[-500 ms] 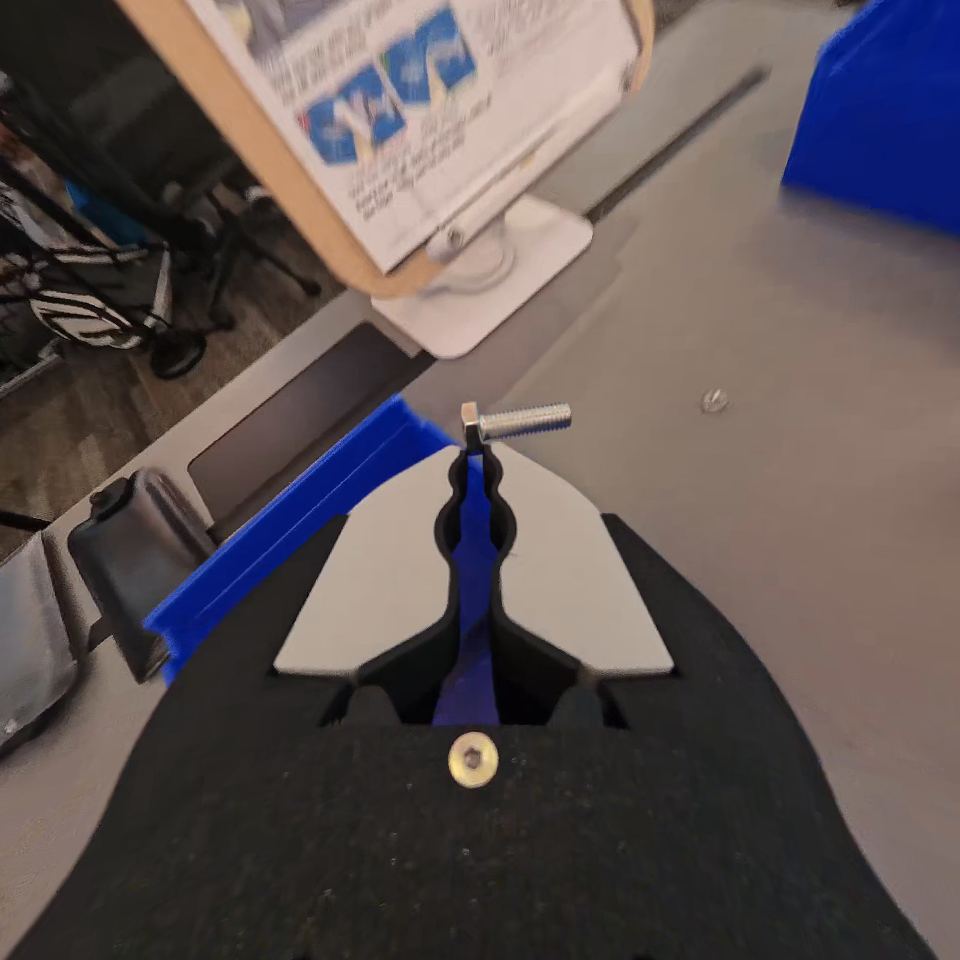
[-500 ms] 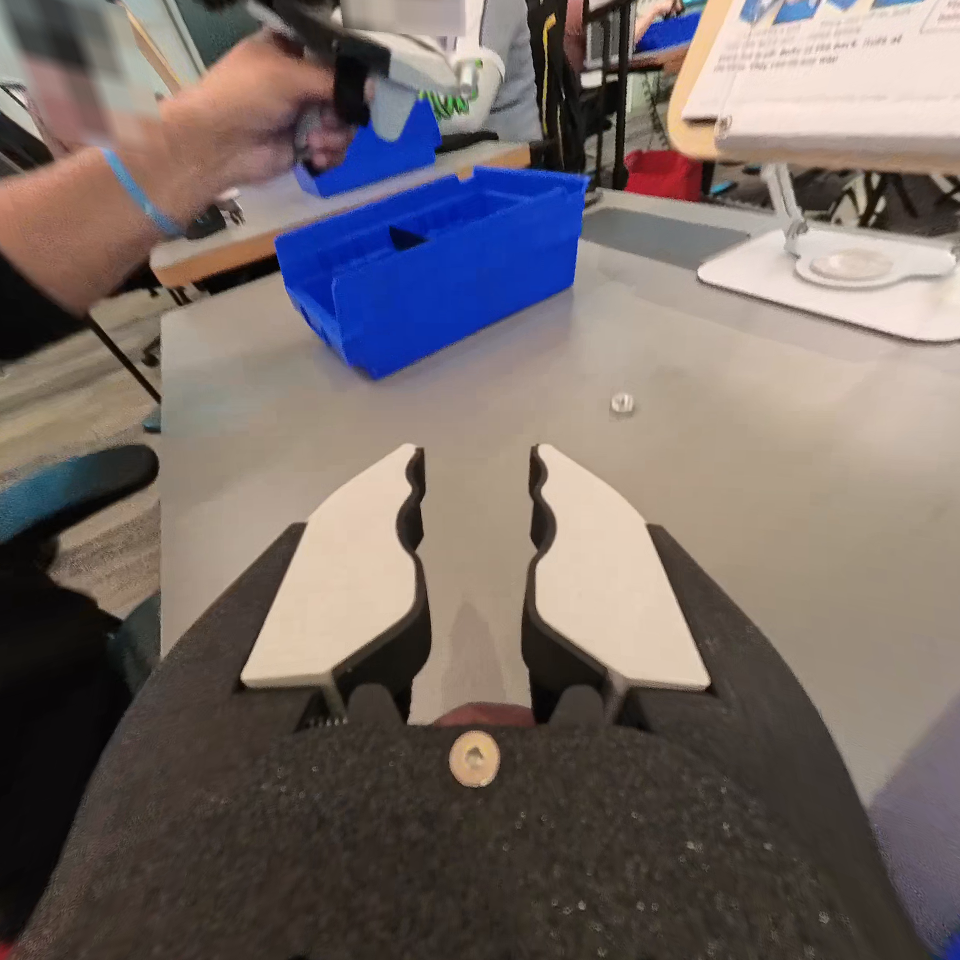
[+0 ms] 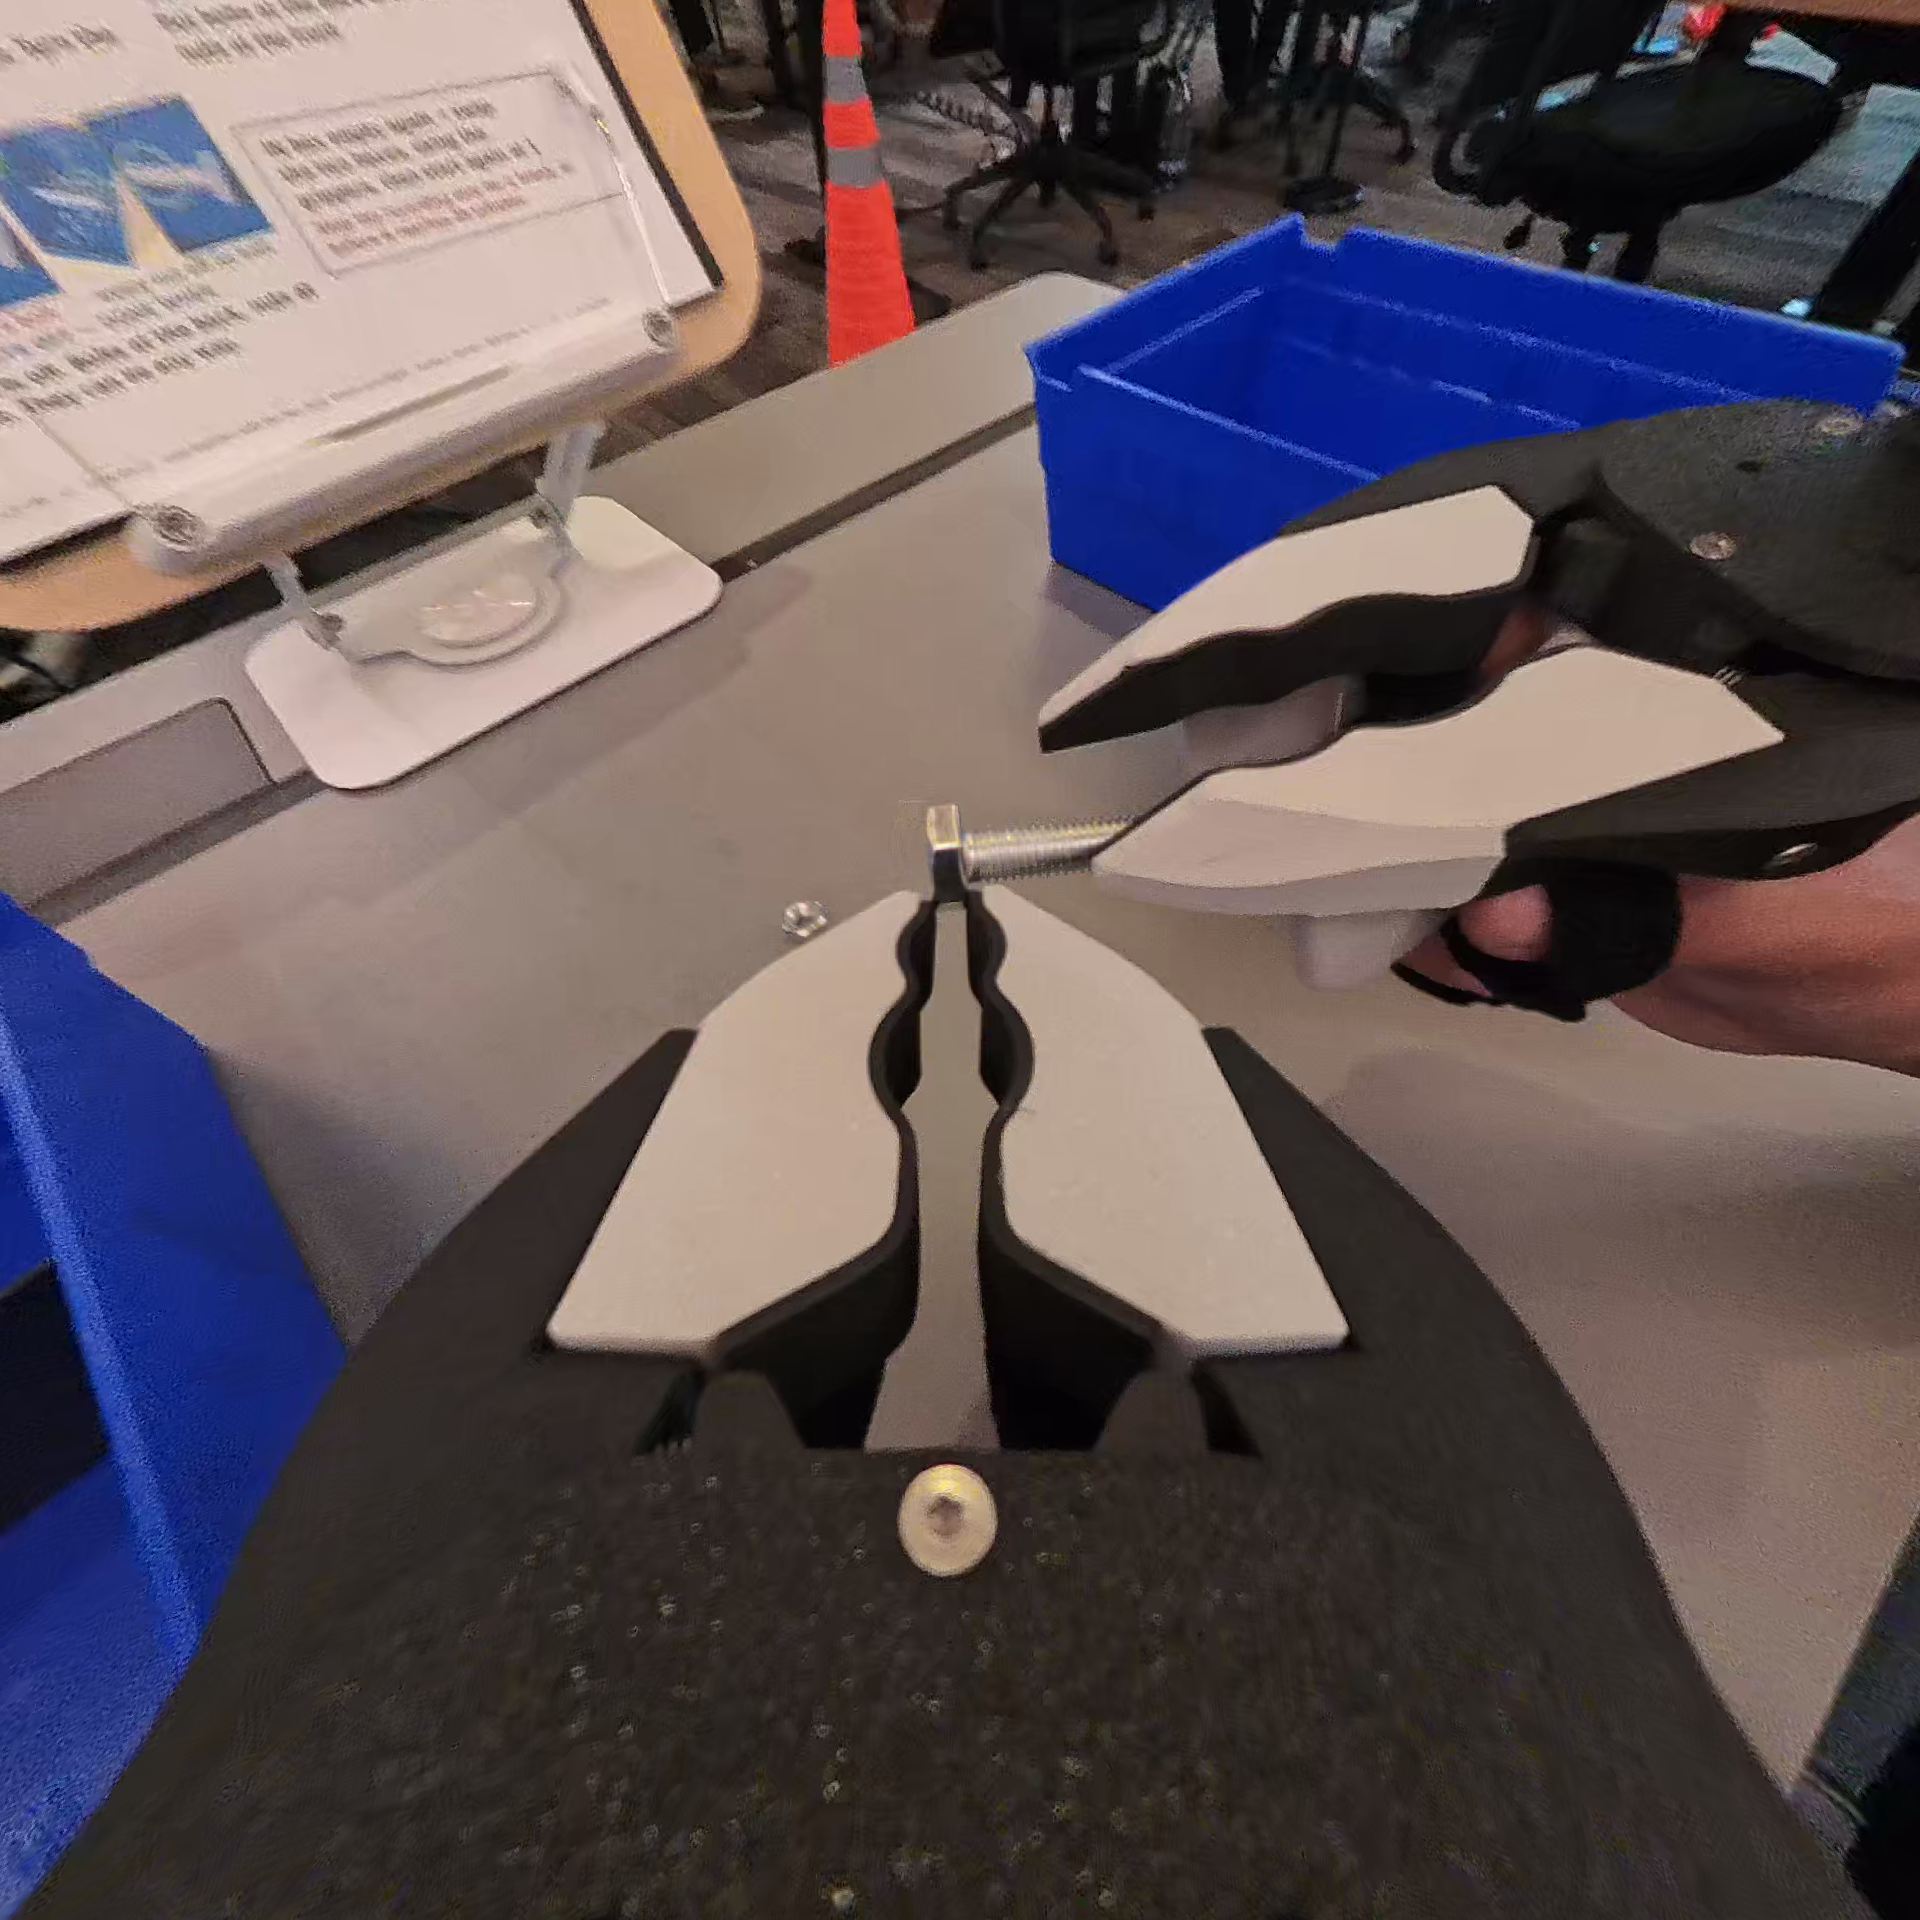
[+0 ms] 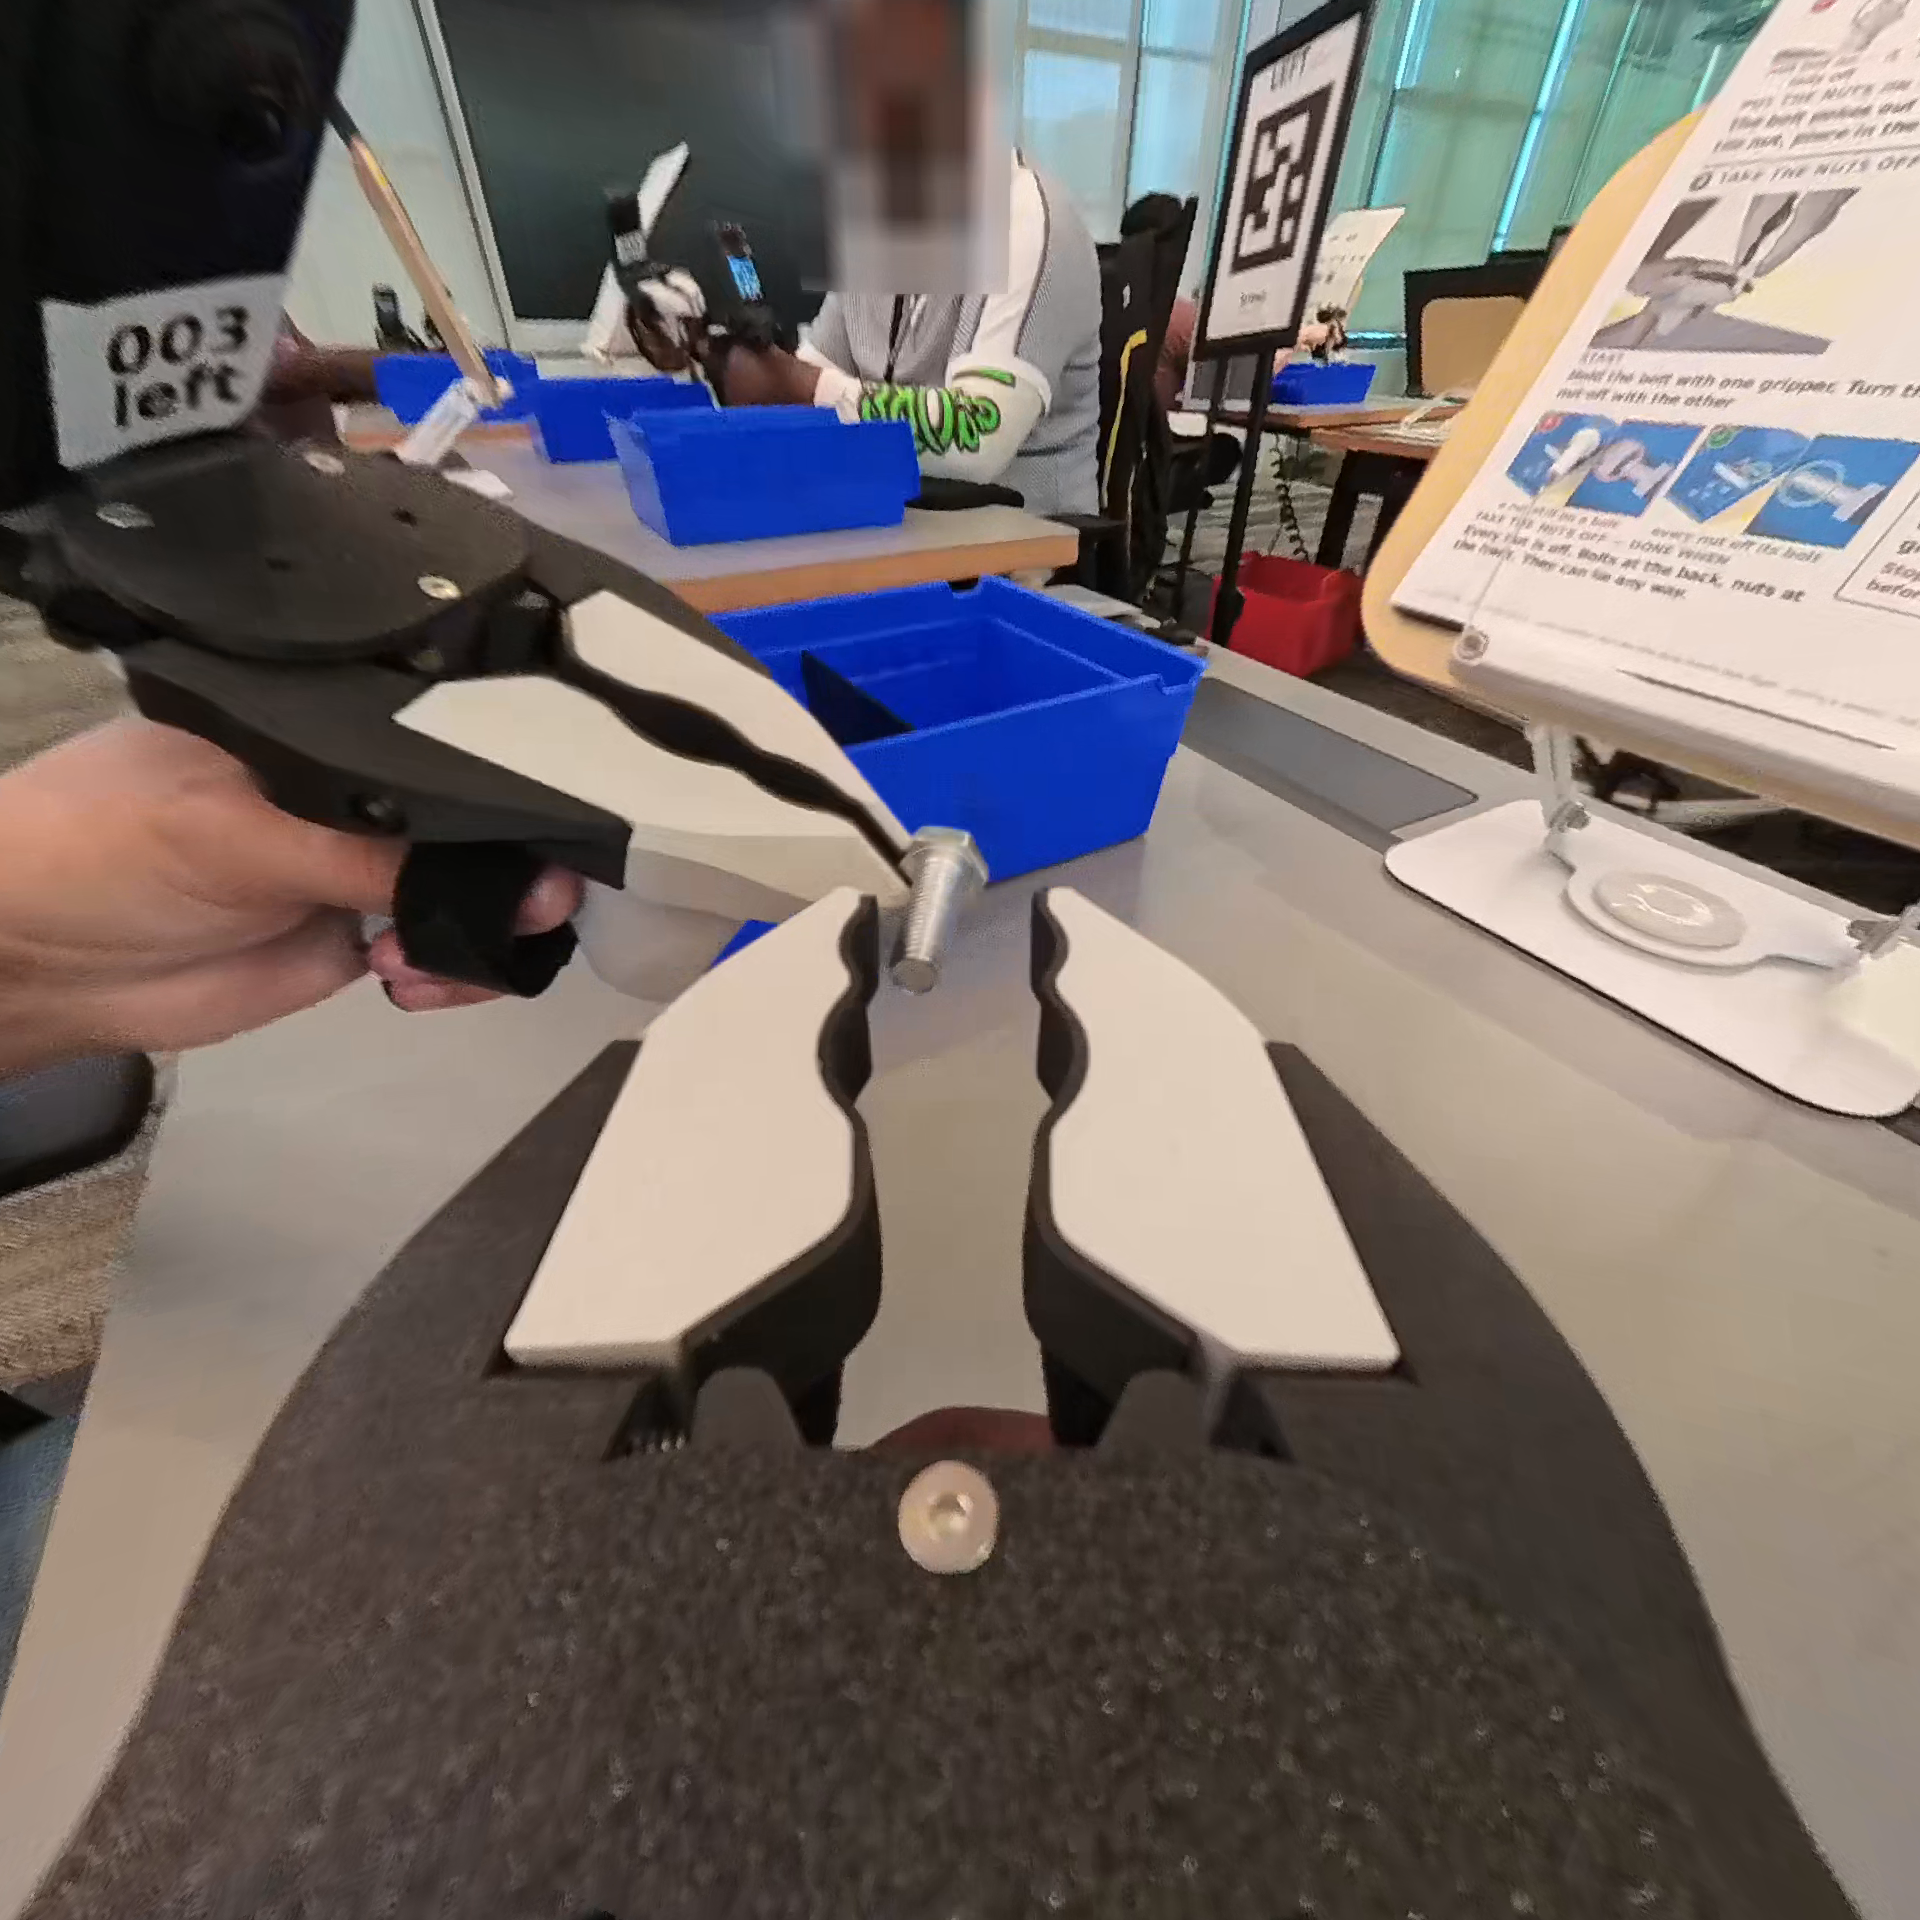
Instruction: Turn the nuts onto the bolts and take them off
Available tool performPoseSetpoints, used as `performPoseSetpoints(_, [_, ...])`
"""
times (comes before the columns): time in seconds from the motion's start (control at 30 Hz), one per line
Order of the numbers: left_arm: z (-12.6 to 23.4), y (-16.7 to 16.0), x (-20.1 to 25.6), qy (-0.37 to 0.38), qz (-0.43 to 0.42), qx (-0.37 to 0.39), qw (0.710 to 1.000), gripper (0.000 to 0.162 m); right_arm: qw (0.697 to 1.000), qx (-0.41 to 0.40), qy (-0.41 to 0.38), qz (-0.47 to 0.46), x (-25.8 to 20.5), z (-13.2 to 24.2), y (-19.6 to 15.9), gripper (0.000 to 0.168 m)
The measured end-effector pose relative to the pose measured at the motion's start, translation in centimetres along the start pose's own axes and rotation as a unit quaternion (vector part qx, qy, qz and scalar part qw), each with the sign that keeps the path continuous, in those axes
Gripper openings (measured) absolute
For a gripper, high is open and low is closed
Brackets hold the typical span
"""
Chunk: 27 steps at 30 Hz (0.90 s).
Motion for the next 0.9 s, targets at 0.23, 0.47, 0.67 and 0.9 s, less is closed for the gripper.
performPoseSetpoints(0.23, [-0.1,-0.6,0.5,0.002,0.008,0.002,1.0,0.005,1.0,-0.017,-0.006,0.014,0.1,1.0,-1.2,0.025])
performPoseSetpoints(0.47, [-0.5,-1.4,0.6,-0.001,0.005,-0.005,1.0,0.005,1.0,-0.026,0.012,0.01,-0.2,1.0,-2.0,0.01])
performPoseSetpoints(0.67, [-0.3,-0.7,1.1,-0.067,0.012,0.038,0.997,0.009,0.997,-0.015,0.048,-0.061,0.1,1.6,-1.7,0.009])
performPoseSetpoints(0.9, [1.6,0.8,2.3,-0.252,0.032,0.107,0.961,0.041,0.957,0.021,0.171,-0.234,-0.4,3.0,0.0,0.009])
Point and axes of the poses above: each gripper's, where its closed fingertips meet, z back along the fingers, y out of its top, x = y × z across the jaws, the point moved 2 cm from there along z, back along the fingers, and after that the axes turned 11 degrees about x, right-handed, at the moved point
